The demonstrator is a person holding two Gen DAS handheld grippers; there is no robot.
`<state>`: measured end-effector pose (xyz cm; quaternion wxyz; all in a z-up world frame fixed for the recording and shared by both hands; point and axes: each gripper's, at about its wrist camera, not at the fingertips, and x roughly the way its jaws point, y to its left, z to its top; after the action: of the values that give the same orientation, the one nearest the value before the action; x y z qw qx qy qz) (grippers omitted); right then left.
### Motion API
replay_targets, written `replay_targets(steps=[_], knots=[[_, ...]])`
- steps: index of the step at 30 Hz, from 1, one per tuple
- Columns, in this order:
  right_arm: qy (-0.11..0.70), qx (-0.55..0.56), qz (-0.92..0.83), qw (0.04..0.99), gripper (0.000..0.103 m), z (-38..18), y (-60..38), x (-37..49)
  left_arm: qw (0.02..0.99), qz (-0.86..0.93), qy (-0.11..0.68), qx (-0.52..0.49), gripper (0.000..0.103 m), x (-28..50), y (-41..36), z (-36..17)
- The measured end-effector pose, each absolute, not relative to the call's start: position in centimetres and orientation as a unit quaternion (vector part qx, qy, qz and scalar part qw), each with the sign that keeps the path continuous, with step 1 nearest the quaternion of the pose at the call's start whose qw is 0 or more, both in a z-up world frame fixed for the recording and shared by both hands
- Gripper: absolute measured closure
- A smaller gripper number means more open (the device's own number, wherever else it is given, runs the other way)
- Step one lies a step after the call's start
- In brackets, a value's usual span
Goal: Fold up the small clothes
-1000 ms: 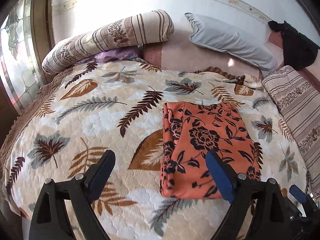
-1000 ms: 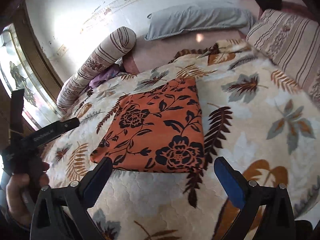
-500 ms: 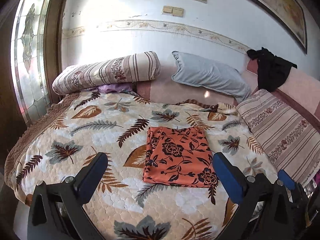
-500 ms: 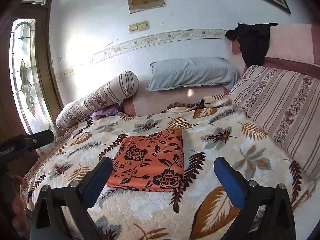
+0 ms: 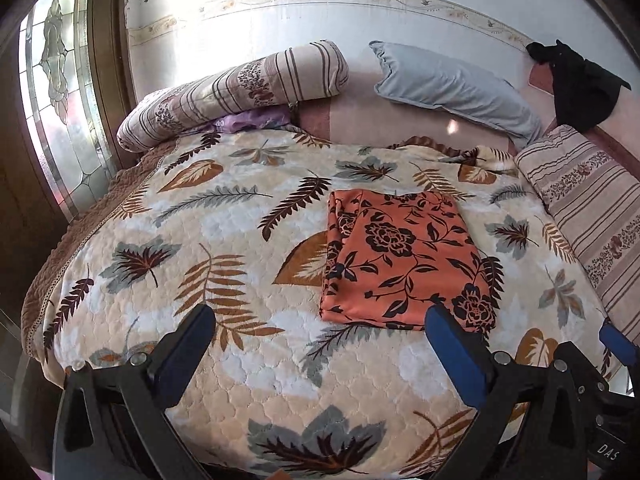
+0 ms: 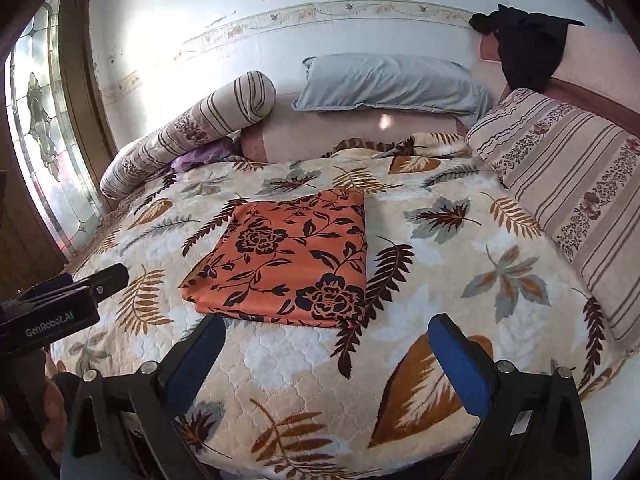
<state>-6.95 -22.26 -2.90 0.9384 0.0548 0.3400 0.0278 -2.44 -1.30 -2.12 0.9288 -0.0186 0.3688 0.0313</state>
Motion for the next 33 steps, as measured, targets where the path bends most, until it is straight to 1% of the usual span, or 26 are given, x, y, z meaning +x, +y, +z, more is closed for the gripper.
replay_targets(steps=[9,23,33], knots=[[0.355,0.037,0.033,0.934,0.001,-3.0,-21.1,-5.2,0.929,0.035,0.367,-0.033,0.000,-1.7,-0.5,-2.2],[0.387,0.031,0.016,0.921,0.001,-4.2,-20.8,-2.3,0.926,0.016,0.377,-0.012,0.000,-0.4,-1.1,-2.6],[0.387,0.021,0.016,0.922,0.001,-4.0,-20.2,-1.3,0.923,0.007,0.385,-0.017,0.000,0.7,-1.4,-2.9]])
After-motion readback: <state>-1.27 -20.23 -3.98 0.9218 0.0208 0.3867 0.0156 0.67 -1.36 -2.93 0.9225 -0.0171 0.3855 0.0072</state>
